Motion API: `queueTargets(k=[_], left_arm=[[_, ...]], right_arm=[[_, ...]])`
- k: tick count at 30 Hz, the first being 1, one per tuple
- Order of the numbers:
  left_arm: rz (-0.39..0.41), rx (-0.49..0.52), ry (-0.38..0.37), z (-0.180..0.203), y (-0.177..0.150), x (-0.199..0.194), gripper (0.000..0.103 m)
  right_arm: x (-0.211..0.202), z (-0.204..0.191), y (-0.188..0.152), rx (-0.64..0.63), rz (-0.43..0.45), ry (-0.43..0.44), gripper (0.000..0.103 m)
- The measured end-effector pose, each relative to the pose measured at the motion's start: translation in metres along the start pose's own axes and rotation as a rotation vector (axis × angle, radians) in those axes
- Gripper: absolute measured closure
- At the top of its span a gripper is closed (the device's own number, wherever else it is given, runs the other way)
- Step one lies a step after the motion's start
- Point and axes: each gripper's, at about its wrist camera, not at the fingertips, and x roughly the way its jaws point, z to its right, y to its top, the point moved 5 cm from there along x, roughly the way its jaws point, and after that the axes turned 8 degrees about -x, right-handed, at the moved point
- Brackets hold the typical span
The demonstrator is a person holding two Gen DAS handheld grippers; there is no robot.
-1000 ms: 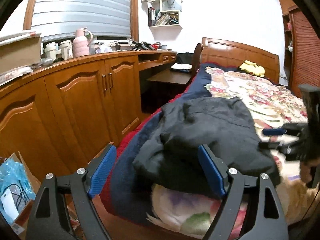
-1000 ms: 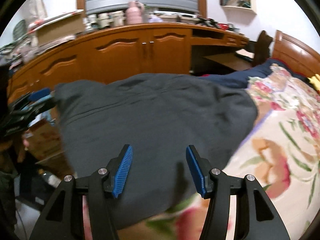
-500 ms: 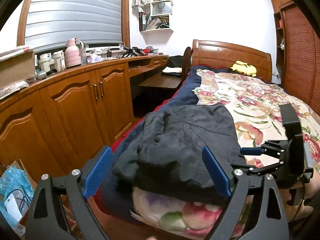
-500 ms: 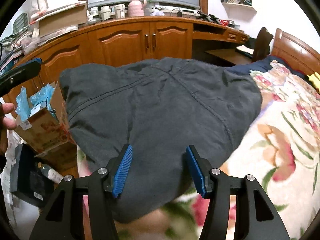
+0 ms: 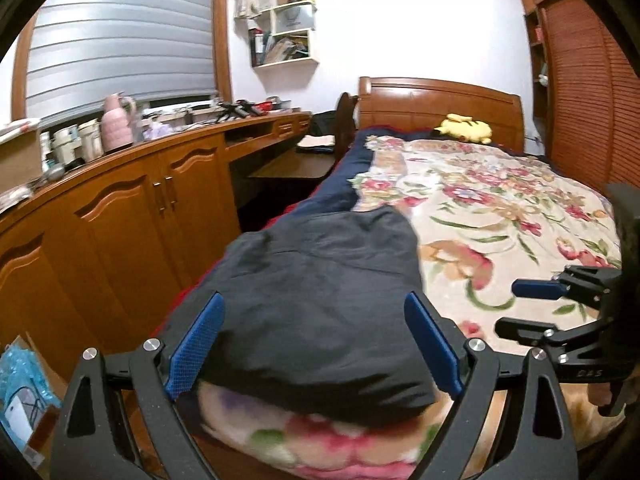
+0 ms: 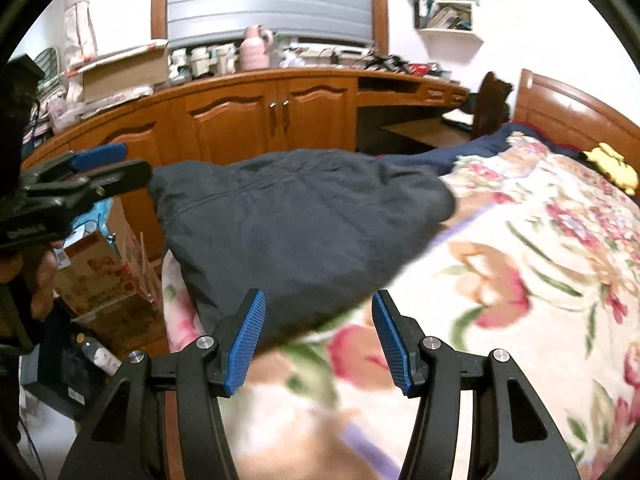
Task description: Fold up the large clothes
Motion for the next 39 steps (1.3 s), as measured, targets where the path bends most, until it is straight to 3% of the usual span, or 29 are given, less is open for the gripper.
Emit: queueTargets(k=[11, 15, 21, 30, 39], left_arm=[[-0.016, 0.073, -0.157, 0.105, -0.008, 0.001, 0.011], [-0.032, 0.084, -0.203, 0.141, -0.018, 0.0, 0.011], [-0.051, 0.117, -0.27, 0.195, -0.031, -0.001, 0.01], [-0.077, 0.152, -0.381, 0.28, -0.054, -0.002, 0.01], [-0.115, 0.198, -0.424, 0.349, -0.072, -0.001, 0.01]], right_arm=[[-0.084, 0.03, -0.05, 0.073, 0.042, -0.126, 0.037], [-0.109, 0.037, -0.071, 0.114, 0.041, -0.189, 0.028], [-0.141, 0.043, -0.097, 0.192, 0.031, -0.275, 0.022], [-0.208, 0.051, -0.137, 0.302, 0.022, -0.417, 0.022], [-0.25, 0.051, -0.164, 0.351, 0.0, -0.555, 0.022]])
